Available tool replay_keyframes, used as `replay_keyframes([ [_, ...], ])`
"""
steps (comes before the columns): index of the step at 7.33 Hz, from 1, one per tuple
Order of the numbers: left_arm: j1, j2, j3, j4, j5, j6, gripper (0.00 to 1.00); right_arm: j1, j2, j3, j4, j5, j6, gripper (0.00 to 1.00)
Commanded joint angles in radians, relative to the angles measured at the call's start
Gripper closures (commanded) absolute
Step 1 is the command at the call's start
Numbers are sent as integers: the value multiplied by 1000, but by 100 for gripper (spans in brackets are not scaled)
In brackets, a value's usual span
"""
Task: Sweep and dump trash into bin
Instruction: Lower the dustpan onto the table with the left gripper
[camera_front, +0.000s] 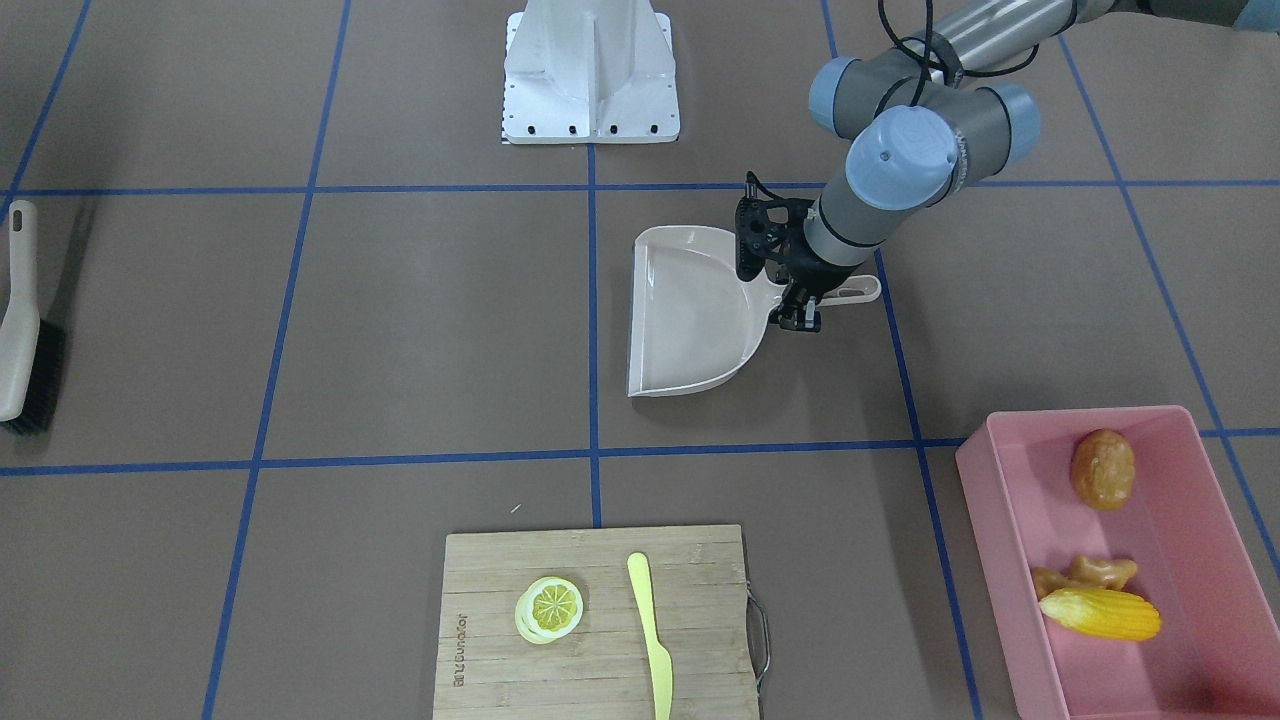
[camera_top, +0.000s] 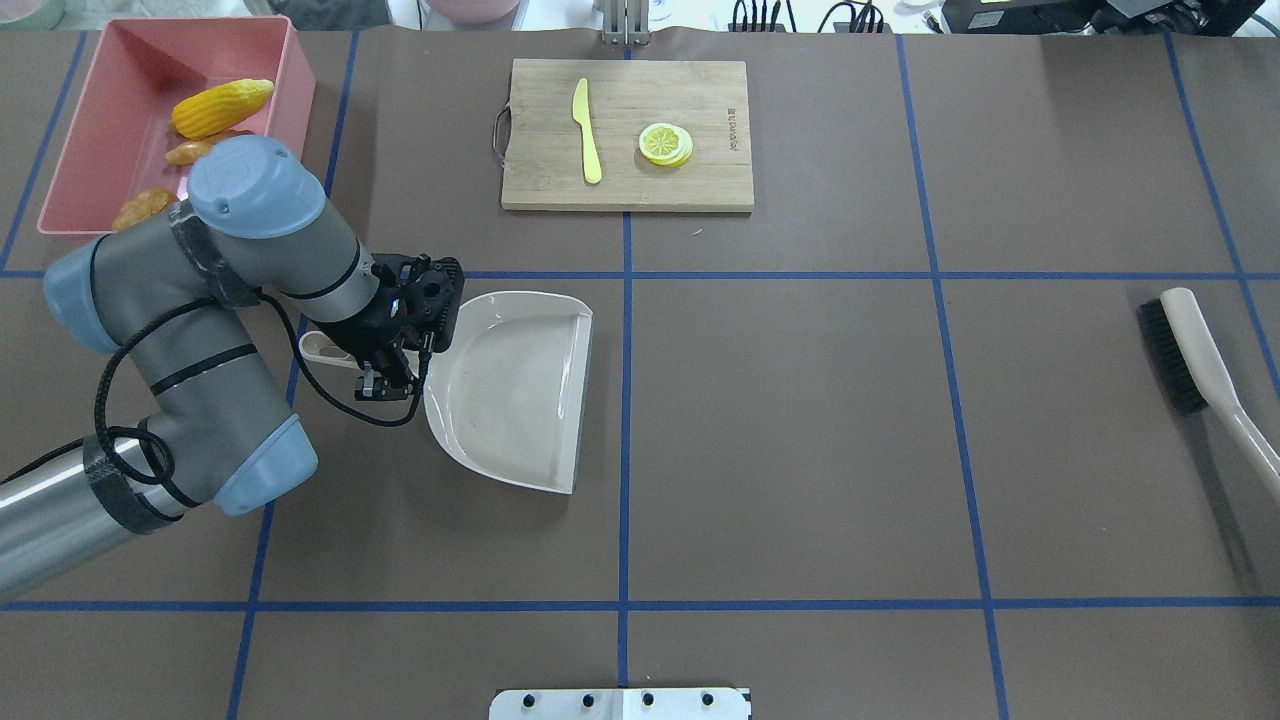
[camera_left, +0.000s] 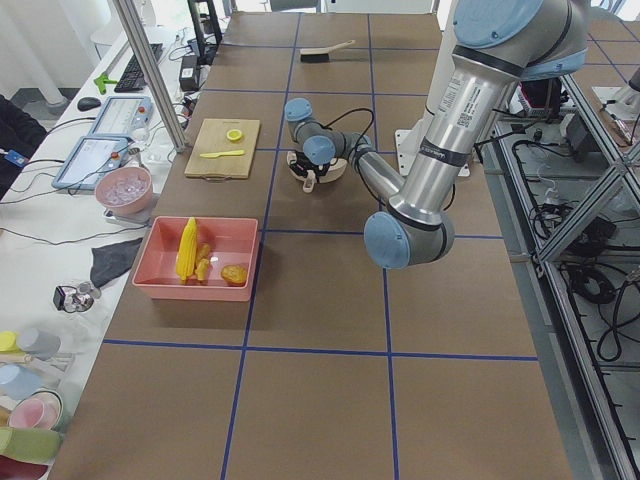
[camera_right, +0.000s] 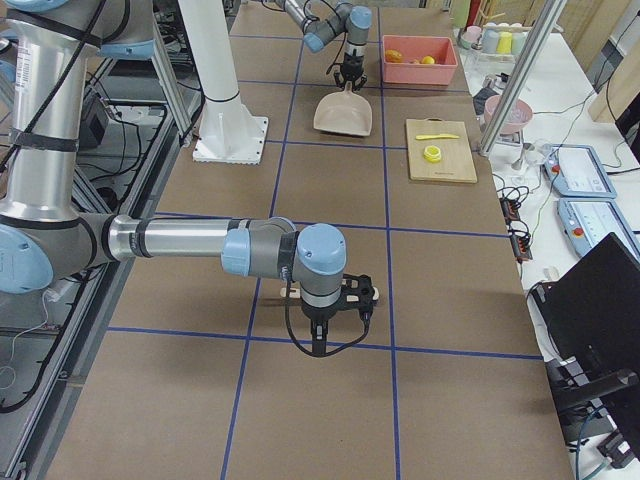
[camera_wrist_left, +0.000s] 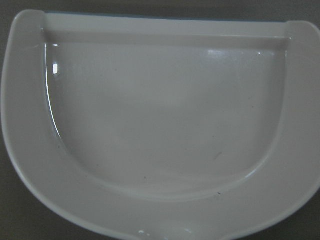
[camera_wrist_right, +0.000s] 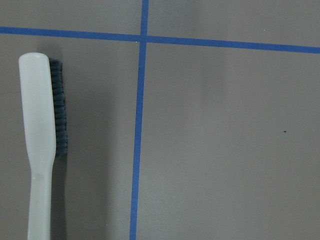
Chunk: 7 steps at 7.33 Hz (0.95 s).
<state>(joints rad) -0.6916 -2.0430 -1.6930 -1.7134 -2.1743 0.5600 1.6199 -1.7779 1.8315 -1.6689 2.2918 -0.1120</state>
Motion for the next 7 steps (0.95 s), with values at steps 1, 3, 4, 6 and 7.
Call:
replay_keyframes([
  [1,1,0,1,-9,1,0,100,0,0,0,0,0,0,0],
  [3,0,-3,3,-11,1,0,90,0,0,0,0,0,0,0],
  [4,0,-2,4,-9,2,0,79,0,0,0,0,0,0,0],
  [6,1,-3,25,-28,2,0,54,0,0,2,0,2,2,0],
  [7,1,-3,27,-31,2,-2,4,0,0,8,0,2,2,0],
])
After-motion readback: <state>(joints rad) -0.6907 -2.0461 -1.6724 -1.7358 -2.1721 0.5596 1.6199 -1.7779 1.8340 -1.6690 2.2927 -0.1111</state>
